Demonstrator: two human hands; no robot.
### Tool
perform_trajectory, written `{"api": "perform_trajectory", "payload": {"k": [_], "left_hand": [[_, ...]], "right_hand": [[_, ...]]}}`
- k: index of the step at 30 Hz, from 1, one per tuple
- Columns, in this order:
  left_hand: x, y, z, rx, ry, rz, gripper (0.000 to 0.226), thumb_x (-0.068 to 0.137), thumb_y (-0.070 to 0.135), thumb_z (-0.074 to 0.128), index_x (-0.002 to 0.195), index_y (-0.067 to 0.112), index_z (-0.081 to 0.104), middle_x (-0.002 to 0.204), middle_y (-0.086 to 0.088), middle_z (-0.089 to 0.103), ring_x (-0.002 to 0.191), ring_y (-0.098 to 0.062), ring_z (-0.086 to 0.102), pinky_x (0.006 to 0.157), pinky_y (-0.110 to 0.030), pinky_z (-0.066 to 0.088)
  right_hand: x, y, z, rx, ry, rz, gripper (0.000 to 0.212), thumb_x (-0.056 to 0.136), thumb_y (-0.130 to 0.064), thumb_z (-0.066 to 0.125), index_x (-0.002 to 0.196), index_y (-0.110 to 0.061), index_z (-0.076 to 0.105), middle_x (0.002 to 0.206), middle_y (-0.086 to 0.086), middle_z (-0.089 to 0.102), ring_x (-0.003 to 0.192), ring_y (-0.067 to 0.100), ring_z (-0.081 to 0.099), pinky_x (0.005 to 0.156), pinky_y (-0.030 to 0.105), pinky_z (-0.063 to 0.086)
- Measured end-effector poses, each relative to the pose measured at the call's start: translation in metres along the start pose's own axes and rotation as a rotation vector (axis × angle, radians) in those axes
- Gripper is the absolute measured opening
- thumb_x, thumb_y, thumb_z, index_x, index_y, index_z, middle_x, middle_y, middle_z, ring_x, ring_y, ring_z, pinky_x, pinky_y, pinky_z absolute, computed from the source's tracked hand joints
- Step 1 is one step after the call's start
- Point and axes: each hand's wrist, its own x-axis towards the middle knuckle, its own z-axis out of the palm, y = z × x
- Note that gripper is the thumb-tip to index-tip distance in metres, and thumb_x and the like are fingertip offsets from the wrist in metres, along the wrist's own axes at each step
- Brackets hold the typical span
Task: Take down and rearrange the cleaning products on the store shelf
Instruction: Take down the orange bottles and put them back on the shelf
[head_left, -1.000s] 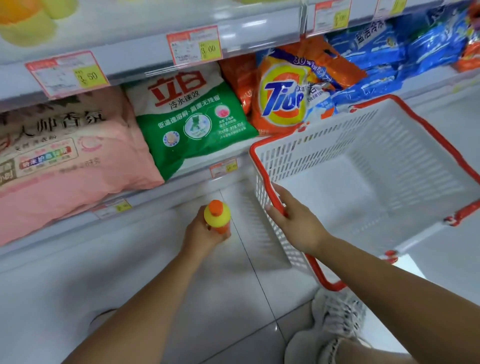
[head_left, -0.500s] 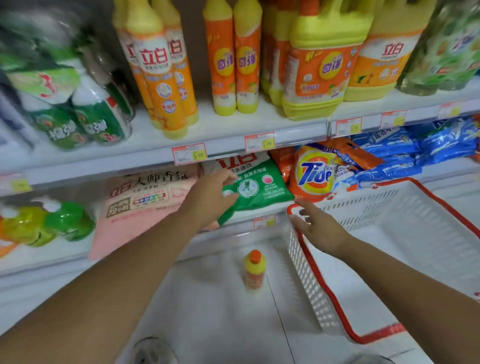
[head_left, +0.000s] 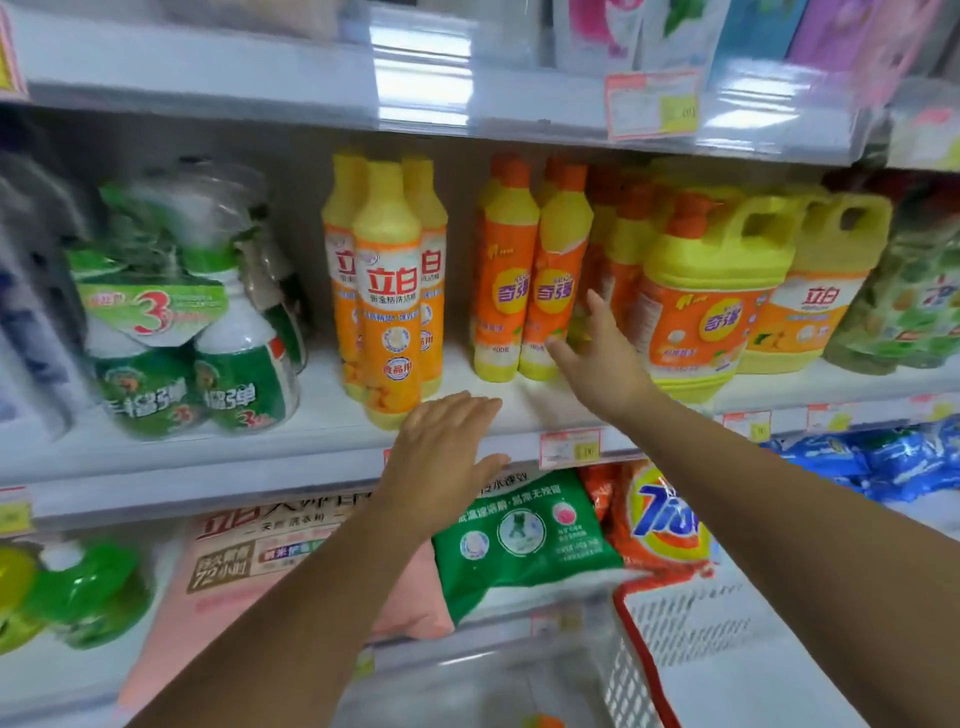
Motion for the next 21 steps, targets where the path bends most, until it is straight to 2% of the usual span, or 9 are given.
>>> {"api": "perform_trajectory", "payload": {"k": [3, 5, 7, 11, 13, 15, 16, 18, 21], "left_hand": [[0.0, -0.003, 0.013, -0.002, 0.105, 0.017, 0.058, 0.093, 0.05, 0.057, 0.145, 0.03, 0.041, 0.146, 0.009, 0.047, 0.136, -0.015, 0.037, 0.11, -0.032, 0.017], [0.001, -0.003, 0.018, 0.0, 0.153, 0.027, 0.054, 0.09, 0.046, 0.063, 0.139, 0.029, 0.048, 0.138, 0.01, 0.053, 0.129, -0.016, 0.044, 0.105, -0.031, 0.018], [0.002, -0.004, 0.022, 0.021, 0.19, 0.046, 0.052, 0.084, 0.043, 0.07, 0.132, 0.028, 0.054, 0.129, 0.009, 0.06, 0.119, -0.018, 0.053, 0.1, -0.03, 0.02], [0.002, -0.006, 0.024, 0.017, 0.222, 0.049, 0.052, 0.079, 0.04, 0.076, 0.126, 0.026, 0.058, 0.121, 0.009, 0.063, 0.111, -0.018, 0.056, 0.097, -0.03, 0.023], [0.002, -0.003, 0.019, 0.013, 0.188, 0.034, 0.052, 0.086, 0.043, 0.069, 0.133, 0.026, 0.054, 0.13, 0.008, 0.06, 0.12, -0.019, 0.053, 0.101, -0.03, 0.021], [0.002, 0.005, 0.01, -0.035, 0.118, -0.019, 0.059, 0.094, 0.048, 0.057, 0.146, 0.027, 0.04, 0.146, 0.008, 0.046, 0.135, -0.017, 0.039, 0.11, -0.031, 0.017], [0.003, 0.009, 0.005, -0.089, 0.099, -0.057, 0.065, 0.094, 0.05, 0.054, 0.151, 0.027, 0.031, 0.152, 0.007, 0.038, 0.14, -0.016, 0.03, 0.114, -0.032, 0.015], [0.004, 0.023, -0.011, -0.292, 0.052, -0.136, 0.08, 0.09, 0.052, 0.061, 0.154, 0.03, 0.018, 0.159, 0.007, 0.025, 0.145, -0.013, 0.02, 0.117, -0.032, 0.017], [0.002, 0.048, -0.033, -0.691, 0.028, -0.203, 0.097, 0.078, 0.047, 0.076, 0.153, 0.04, 0.015, 0.152, 0.015, 0.032, 0.138, -0.005, 0.031, 0.112, -0.033, 0.033]], "right_hand": [[0.037, 0.008, 0.011, 0.115, 0.005, 0.08, 0.096, 0.093, -0.022, 0.068, 0.158, -0.017, -0.004, 0.156, 0.001, 0.036, 0.14, 0.02, 0.041, 0.115, 0.039, 0.035], [0.054, 0.013, 0.017, 0.168, 0.027, 0.089, 0.1, 0.088, -0.021, 0.073, 0.158, -0.021, 0.0, 0.154, 0.004, 0.037, 0.137, 0.025, 0.044, 0.113, 0.049, 0.039], [0.063, 0.016, 0.023, 0.163, 0.042, 0.091, 0.095, 0.087, -0.022, 0.074, 0.156, -0.023, 0.009, 0.149, 0.004, 0.043, 0.133, 0.026, 0.049, 0.109, 0.053, 0.043], [0.058, 0.014, 0.022, 0.234, 0.077, 0.062, 0.082, 0.085, -0.015, 0.077, 0.15, -0.02, 0.027, 0.14, 0.004, 0.052, 0.125, 0.024, 0.055, 0.104, 0.046, 0.048], [0.044, 0.011, 0.016, 0.277, 0.074, 0.059, 0.075, 0.085, -0.014, 0.077, 0.145, -0.022, 0.033, 0.136, 0.003, 0.056, 0.121, 0.022, 0.058, 0.101, 0.045, 0.05], [0.026, 0.006, 0.006, 0.334, 0.041, 0.046, 0.068, 0.085, -0.017, 0.077, 0.139, -0.024, 0.038, 0.129, 0.001, 0.061, 0.115, 0.021, 0.062, 0.096, 0.05, 0.054], [0.016, 0.002, 0.0, 0.382, 0.013, 0.048, 0.064, 0.085, -0.018, 0.077, 0.137, -0.025, 0.04, 0.126, 0.0, 0.063, 0.112, 0.02, 0.064, 0.092, 0.051, 0.056], [-0.006, -0.009, -0.013, 0.476, -0.04, 0.068, 0.06, 0.085, -0.019, 0.076, 0.134, -0.024, 0.043, 0.121, -0.001, 0.066, 0.107, 0.019, 0.067, 0.084, 0.05, 0.06], [-0.046, -0.027, -0.032, 0.576, -0.116, 0.081, 0.052, 0.086, -0.014, 0.074, 0.13, -0.02, 0.048, 0.113, 0.001, 0.071, 0.101, 0.02, 0.071, 0.075, 0.044, 0.062]]}}
